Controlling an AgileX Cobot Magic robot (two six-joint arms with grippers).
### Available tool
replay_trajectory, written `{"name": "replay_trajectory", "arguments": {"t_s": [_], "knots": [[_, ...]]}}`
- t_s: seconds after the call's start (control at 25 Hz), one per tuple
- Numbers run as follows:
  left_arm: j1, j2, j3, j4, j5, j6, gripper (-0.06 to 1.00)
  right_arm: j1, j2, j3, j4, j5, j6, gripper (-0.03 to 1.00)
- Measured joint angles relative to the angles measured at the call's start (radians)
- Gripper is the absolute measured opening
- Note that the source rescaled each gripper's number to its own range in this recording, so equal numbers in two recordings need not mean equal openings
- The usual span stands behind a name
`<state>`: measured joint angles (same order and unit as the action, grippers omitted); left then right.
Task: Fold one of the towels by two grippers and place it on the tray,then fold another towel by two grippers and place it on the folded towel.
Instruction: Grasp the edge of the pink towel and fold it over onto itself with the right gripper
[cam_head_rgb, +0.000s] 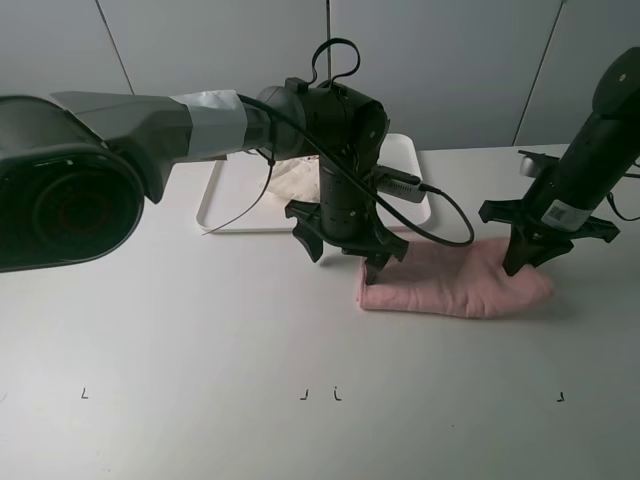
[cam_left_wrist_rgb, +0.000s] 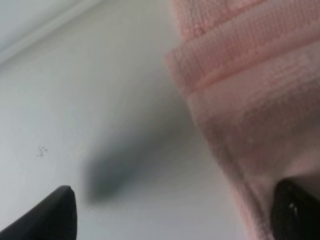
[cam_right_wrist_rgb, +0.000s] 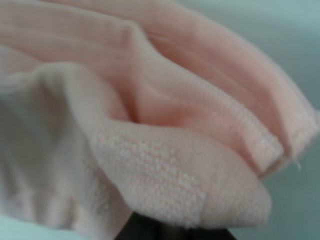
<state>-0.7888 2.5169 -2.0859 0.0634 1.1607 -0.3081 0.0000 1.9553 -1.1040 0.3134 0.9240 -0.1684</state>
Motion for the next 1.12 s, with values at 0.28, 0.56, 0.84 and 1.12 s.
{"name": "replay_trajectory", "arguments": {"t_s": [0.28,0.56,0.84,1.12], "knots": [[0.0,0.0,-0.001,0.015,0.012,0.0,1.0,0.0,-0.017,0.0,0.219,0.054,-0.124,0.06],[0.0,0.0,-0.001,0.018,0.017,0.013,1.0,0.0,-0.018,0.0,0.432,0.14,-0.238,0.06],[0.013,0.0,-0.001,0.009,0.024,0.02,1.0,0.0,-0.018,0.004,0.452,0.153,-0.244,0.06],[0.031,0.0,-0.001,-0.016,0.032,0.021,1.0,0.0,-0.018,0.122,0.652,0.053,-0.382,0.06]]}}
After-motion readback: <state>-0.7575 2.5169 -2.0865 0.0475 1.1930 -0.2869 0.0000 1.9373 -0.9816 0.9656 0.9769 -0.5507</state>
